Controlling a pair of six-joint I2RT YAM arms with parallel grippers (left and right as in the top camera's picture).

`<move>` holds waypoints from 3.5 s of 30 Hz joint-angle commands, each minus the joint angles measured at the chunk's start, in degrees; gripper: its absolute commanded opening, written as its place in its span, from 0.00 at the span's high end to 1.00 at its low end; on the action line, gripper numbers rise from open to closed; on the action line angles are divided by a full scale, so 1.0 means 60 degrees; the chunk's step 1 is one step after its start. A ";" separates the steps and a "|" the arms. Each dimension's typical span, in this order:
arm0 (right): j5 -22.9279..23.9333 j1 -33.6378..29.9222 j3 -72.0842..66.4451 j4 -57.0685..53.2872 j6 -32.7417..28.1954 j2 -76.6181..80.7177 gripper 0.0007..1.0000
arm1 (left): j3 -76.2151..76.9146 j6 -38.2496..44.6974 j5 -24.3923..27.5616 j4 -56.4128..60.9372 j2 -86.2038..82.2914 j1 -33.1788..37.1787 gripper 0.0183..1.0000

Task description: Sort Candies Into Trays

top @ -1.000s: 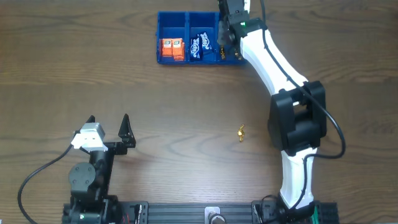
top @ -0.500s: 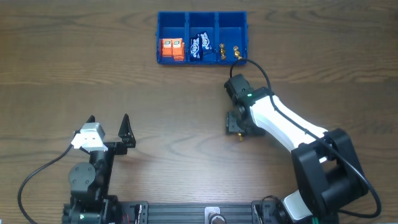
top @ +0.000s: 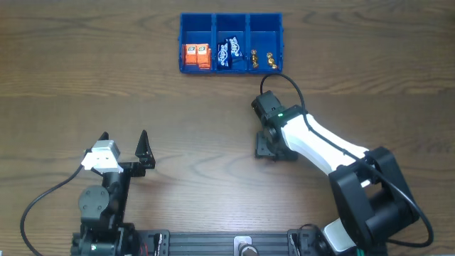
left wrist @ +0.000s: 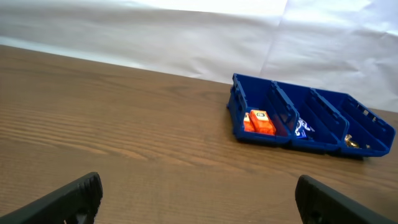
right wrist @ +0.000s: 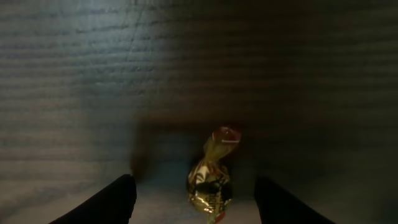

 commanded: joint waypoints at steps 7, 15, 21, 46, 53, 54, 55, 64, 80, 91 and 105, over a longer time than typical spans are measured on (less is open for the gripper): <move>0.0353 -0.0219 -0.0102 0.0222 0.0135 0.0302 0.42 | -0.0160 0.0058 -0.0124 -0.0390 -0.0062 0.0033 0.00; 0.0357 -0.0215 -0.0102 0.0171 0.0277 0.0386 0.71 | -0.0160 0.0058 -0.0124 -0.0390 -0.0062 0.0033 0.00; 0.0350 -0.0215 -0.0098 0.0189 0.0313 0.0386 0.80 | -0.0160 0.0058 -0.0124 -0.0390 -0.0062 0.0033 0.00; 0.2164 -0.1814 0.9158 0.1461 -0.2703 0.4419 0.78 | -0.0160 0.0058 -0.0124 -0.0390 -0.0062 0.0033 0.00; 0.1953 -0.1814 0.9151 0.1982 -0.2707 0.4583 0.64 | -0.0160 0.0058 -0.0124 -0.0390 -0.0062 0.0033 0.00; 0.1858 -0.1814 0.9151 0.2014 -0.2707 0.4583 0.60 | -0.0160 0.0058 -0.0124 -0.0390 -0.0062 0.0033 0.00; 0.1861 -0.1814 0.9151 0.2044 -0.2707 0.4583 0.54 | -0.0160 0.0058 -0.0120 -0.0390 -0.0062 0.0033 0.00; 0.2481 -0.2142 0.6688 0.2550 -0.4014 0.1523 0.22 | -0.0160 0.0058 -0.0124 -0.0390 -0.0062 0.0033 0.00; 0.1362 -0.4881 -0.4874 0.6615 -0.4233 -1.0633 0.00 | -0.0160 0.0058 -0.0124 -0.0390 -0.0062 0.0033 0.00; 0.0772 -0.4619 -0.8127 0.6834 -0.4466 -1.5442 0.00 | -0.0160 0.0058 -0.0124 -0.0390 -0.0062 0.0033 0.00; 0.0284 -0.4288 -0.8593 0.6572 -0.5533 -1.6098 0.00 | -0.0160 0.0058 -0.0124 -0.0390 -0.0062 0.0033 0.00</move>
